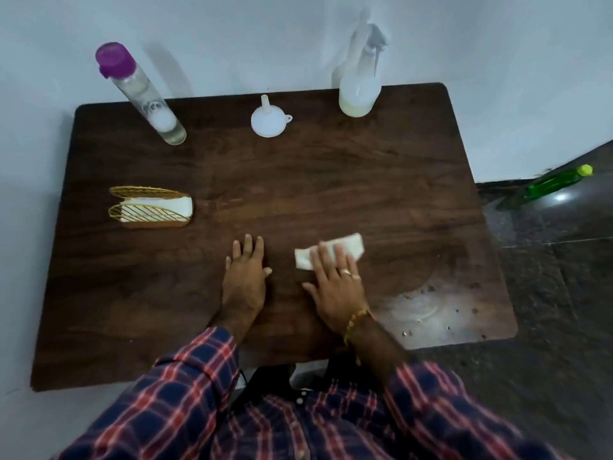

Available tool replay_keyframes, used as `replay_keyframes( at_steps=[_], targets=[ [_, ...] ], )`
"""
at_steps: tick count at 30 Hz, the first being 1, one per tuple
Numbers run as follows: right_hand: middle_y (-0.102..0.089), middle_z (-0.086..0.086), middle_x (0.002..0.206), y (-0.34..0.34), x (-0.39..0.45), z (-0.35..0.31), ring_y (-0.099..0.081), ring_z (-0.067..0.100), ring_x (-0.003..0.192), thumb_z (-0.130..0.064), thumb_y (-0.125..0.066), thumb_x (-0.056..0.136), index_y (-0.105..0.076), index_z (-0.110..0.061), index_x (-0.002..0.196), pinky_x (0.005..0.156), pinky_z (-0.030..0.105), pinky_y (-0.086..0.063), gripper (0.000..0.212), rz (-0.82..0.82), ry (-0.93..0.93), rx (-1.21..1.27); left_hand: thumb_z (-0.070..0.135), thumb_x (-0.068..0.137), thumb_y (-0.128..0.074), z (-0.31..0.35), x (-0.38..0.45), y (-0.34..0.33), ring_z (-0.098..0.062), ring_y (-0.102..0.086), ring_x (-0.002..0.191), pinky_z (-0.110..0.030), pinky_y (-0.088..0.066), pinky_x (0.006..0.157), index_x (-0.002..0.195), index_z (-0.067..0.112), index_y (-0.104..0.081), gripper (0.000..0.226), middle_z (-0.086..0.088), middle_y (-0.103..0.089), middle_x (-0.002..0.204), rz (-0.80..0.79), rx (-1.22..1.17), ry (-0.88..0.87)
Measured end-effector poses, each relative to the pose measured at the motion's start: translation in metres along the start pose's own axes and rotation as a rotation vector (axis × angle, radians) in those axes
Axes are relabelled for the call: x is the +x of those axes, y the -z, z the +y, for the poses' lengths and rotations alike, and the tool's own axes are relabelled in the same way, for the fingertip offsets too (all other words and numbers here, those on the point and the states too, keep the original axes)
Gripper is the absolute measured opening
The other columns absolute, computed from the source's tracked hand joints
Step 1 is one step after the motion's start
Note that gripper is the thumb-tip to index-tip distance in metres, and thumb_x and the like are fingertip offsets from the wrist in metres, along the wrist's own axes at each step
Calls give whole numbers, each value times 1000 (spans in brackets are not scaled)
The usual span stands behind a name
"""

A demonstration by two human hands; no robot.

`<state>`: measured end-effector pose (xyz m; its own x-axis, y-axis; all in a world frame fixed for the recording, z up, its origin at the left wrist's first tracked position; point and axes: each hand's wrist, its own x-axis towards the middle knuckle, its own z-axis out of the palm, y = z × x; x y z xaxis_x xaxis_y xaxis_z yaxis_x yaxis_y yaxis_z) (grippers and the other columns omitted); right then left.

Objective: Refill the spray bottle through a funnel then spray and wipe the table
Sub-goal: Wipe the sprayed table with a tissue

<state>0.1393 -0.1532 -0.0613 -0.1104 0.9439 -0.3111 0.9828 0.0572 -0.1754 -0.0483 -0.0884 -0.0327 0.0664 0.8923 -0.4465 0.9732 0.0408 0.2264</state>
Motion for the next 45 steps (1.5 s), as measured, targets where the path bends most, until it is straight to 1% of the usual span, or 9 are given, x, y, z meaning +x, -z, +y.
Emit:
replay_keyframes(
  at_steps=[5,10,13,19,27,34,40,43,45],
  targets=[
    [-33,17,154,21,38,56,-33,48,137,-49,-22,94,-36,-5,147,111,61,-27,70,164,-448,91,28,101,-42,-3,-21,-18,-30,-4,149,-45,-11,120,154,17,-12,62,-6,-7,162,8,35,-81],
    [-26,13,158,0,15,6,-21,42,144,-50,-20,95,-30,-11,150,115,59,-22,69,78,-139,52,33,100,-43,-6,-29,-21,-28,-4,149,-46,-10,120,154,17,-12,64,-7,-7,162,2,47,-110],
    [-34,12,155,-23,-47,-9,-29,41,142,-52,-25,95,-36,-13,148,113,57,-28,67,70,-40,-15,36,100,-42,-23,-38,-21,-28,-6,149,-47,-12,120,154,17,-14,64,-8,-11,162,14,51,-123],
    [-25,17,158,-14,-42,29,-23,46,142,-50,-18,94,-29,-7,150,115,60,-20,72,158,-542,118,34,102,-37,-63,-66,-30,-28,-7,149,-46,-10,121,154,15,-18,58,-9,-15,161,53,23,-90],
    [-33,11,156,-44,-43,-120,-27,38,143,-49,-25,95,-37,-14,148,113,56,-28,65,40,199,-70,17,102,-33,-81,-68,-21,-26,-6,149,-44,-6,120,153,12,-19,53,-8,-16,161,115,-31,-62],
    [-30,16,156,-11,15,-55,-28,45,141,-45,-24,96,-33,-9,149,112,60,-25,64,122,-351,93,14,103,-31,-116,-68,-11,-27,-6,149,-42,-10,121,153,12,-20,51,-8,-17,160,157,-159,81],
    [-35,13,154,-34,3,-166,-31,43,140,-44,-26,96,-40,-10,146,108,60,-32,62,7,312,-65,10,102,-33,-122,-58,1,-26,-7,149,-40,-14,120,152,9,-21,52,-9,-19,160,198,-221,99],
    [-36,9,154,-38,-7,-155,-32,38,142,-43,-30,96,-39,-14,147,112,55,-29,59,12,328,-56,9,101,-34,-131,-48,10,-25,-8,149,-37,-19,119,152,9,-21,53,-7,-20,160,196,-254,107],
    [-40,13,151,-30,16,-128,-38,41,137,-39,-32,94,-42,-14,145,110,57,-33,58,51,150,-37,6,99,-35,-136,-42,15,-23,-6,149,-35,-19,120,154,11,-15,59,-4,-14,161,130,-236,133]
  ],
)
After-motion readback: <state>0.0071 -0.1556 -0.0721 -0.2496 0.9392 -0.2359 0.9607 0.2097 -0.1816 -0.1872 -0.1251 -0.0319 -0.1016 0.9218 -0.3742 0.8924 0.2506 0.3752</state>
